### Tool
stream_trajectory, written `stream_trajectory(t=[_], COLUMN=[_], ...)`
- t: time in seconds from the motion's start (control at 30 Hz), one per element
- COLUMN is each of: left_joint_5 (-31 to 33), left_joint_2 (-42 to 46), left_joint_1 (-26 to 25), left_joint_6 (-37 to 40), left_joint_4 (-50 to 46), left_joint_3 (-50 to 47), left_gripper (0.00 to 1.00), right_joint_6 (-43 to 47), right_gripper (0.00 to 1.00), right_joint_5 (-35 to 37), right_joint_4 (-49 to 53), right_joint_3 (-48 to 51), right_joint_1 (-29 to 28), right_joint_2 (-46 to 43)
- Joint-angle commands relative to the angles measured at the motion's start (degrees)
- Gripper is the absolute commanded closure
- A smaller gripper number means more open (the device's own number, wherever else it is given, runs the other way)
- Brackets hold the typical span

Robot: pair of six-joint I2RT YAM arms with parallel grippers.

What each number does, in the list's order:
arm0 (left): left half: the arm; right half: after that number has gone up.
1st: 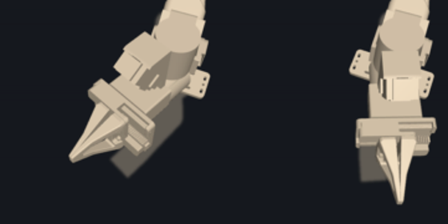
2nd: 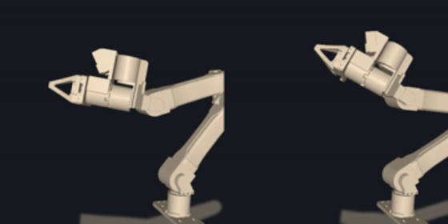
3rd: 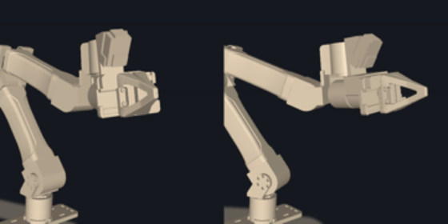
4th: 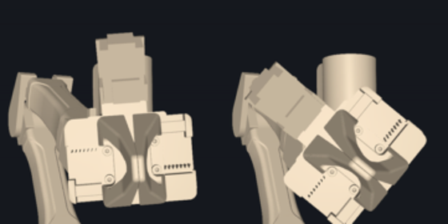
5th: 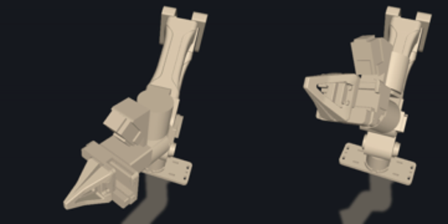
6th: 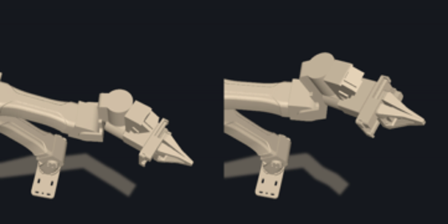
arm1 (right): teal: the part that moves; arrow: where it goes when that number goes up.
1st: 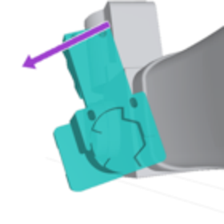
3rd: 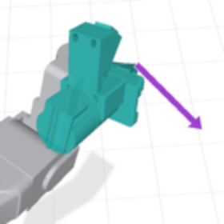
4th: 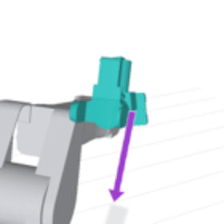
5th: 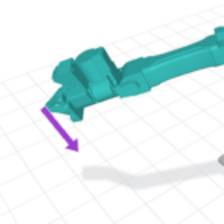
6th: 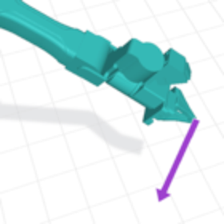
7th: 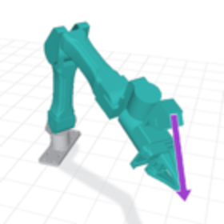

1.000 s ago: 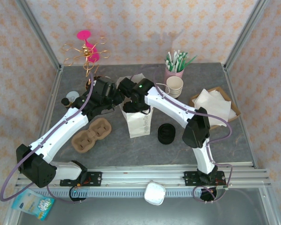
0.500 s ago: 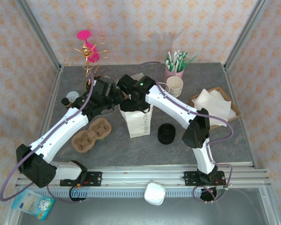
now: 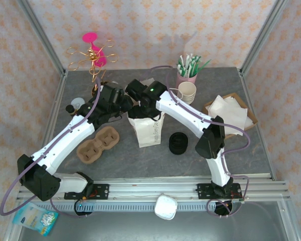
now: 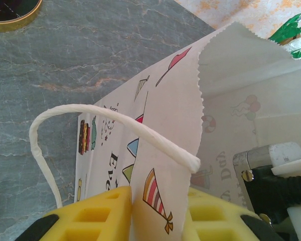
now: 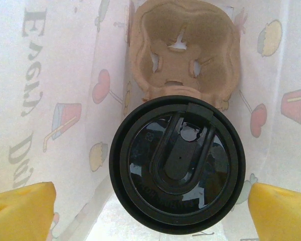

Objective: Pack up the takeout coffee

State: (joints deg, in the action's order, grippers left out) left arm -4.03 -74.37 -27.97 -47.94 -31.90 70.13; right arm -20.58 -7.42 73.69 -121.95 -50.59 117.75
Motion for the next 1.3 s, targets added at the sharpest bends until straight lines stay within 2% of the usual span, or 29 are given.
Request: stream_trajectory(t=[0.0, 0.83, 0.9, 1.2, 1.27], left_joint_5=[1.1, 2.5, 2.6, 2.6, 3.0], left_joint_2=[0.0, -1.0, -1.1, -0.8, -0.6], left_joint_1=[0.4, 0.0, 0.0, -0.1, -0.1], left_joint_6=[1.1, 2.2, 2.2, 2.1, 2.2], left_joint_4=[-1.1, -2.3, -2.4, -2.3, -2.5], left_joint_3=[2.1, 2.5, 2.5, 2.1, 2.1], left_gripper=[0.74, 0.75, 0.75, 0.75, 0.74], right_joint_6=[-0.5, -0.7, -0.7, -1.1, -1.0], right_gripper=[0.02, 0.02, 0.04, 0.30, 0.31], right_joint_5=[1.7, 1.1, 1.3, 1.4, 1.5], right_joint_4=[1.3, 1.3, 1.3, 1.3, 1.2], right_joint_3=[-1.6, -3.6, -3.6, -4.0, -4.4], right_joint_1=[-0.3, -0.2, -0.2, -0.2, -0.2], right_joint_2=[-3.5, -7.1, -7.1, -6.7, -6.9])
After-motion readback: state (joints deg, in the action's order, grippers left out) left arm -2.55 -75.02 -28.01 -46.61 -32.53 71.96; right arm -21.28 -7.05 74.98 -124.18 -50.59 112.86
